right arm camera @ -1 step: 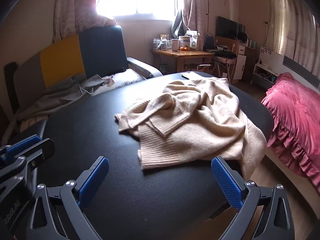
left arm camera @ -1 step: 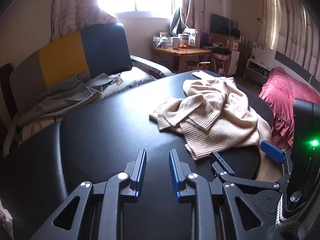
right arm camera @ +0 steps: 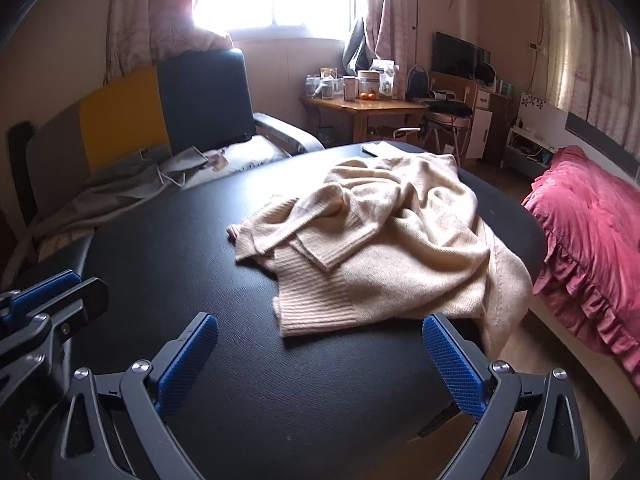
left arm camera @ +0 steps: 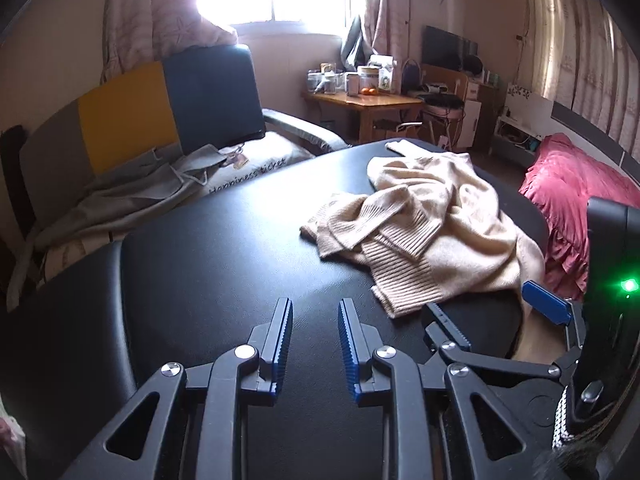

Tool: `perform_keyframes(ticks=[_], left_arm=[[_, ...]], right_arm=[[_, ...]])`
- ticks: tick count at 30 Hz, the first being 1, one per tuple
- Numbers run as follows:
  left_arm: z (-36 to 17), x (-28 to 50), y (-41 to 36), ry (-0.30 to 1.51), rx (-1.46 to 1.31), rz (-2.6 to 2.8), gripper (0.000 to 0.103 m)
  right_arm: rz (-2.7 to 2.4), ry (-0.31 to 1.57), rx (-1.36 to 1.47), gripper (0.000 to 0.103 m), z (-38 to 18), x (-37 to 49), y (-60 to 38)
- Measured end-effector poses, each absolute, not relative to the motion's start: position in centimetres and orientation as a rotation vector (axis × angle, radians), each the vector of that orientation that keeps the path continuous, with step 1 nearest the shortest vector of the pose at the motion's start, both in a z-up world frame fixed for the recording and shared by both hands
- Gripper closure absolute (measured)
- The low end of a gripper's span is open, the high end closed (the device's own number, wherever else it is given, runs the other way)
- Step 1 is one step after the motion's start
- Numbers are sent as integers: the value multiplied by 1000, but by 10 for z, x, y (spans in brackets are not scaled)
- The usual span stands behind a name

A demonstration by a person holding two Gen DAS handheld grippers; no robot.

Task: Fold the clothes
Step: 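Grasp the beige sweater hem with the right gripper and lift it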

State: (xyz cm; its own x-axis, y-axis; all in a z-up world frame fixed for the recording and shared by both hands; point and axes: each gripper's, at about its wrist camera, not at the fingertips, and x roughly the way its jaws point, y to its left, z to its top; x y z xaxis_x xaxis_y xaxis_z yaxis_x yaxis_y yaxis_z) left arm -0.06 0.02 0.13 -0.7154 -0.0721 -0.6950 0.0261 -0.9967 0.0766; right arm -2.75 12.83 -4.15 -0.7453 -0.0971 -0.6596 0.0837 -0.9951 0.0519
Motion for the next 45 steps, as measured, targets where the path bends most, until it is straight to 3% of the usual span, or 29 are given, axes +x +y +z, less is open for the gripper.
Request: perform_keyframes(ticks=[4, 5, 9, 10, 11, 13, 16, 20, 24, 26, 28, 31, 34, 37, 45], left_arm=[[-1, -3, -8, -17, 1217, -2836, 78], [-6, -2, -14, 3, 1237, -2832, 72], [-47, 5, -45, 9, 1317, -2796, 71], [-57, 9, -55, 28, 1349, -2773, 71], [-67, 11, -66, 61, 1382, -2743, 71], [-87, 16, -87, 120, 1440, -2684, 71], [-109, 23, -111, 173, 1479, -2614, 71], [-119, 34, -132, 274, 1469, -2640, 71], [-122, 40, -142, 348, 1461, -2685, 71], [-120, 47, -147, 363, 1460, -2711, 70], [-118, 49, -149, 385, 1474, -2728, 70], [-117, 55, -159, 494, 1491, -2736, 70], [-112, 73, -169, 537, 1464, -2719, 70], [-105, 90, -177, 553, 1432, -2698, 79], [-78, 128, -195, 580, 1333, -2684, 74]], right_arm=[[-2847, 9, 1086, 0, -47, -28, 131], [-2846, 19, 1088, 0, -48, -28, 132], [-2766, 4, 1127, 0, -62, -31, 135], [-2711, -39, 1144, 7, -69, -32, 138], [-2663, -87, 1164, 28, -75, -38, 144], [-2582, -165, 1216, 47, -87, -57, 156], [-2541, -288, 1220, 44, -94, -94, 177], [-2639, -319, 1138, 13, -80, -163, 190], [-2685, -369, 1248, 10, -86, -234, 192], [-2638, -466, 1355, 0, -102, -263, 189], [-2495, -563, 1503, 0, -129, -281, 172], [-2495, -136, 1458, 0, -133, -264, 102], [-2409, 152, 1360, 0, -137, -224, 38], [-2235, 236, 1243, 0, -134, -171, -9], [-2017, 353, 1103, 0, -132, -56, -57]])
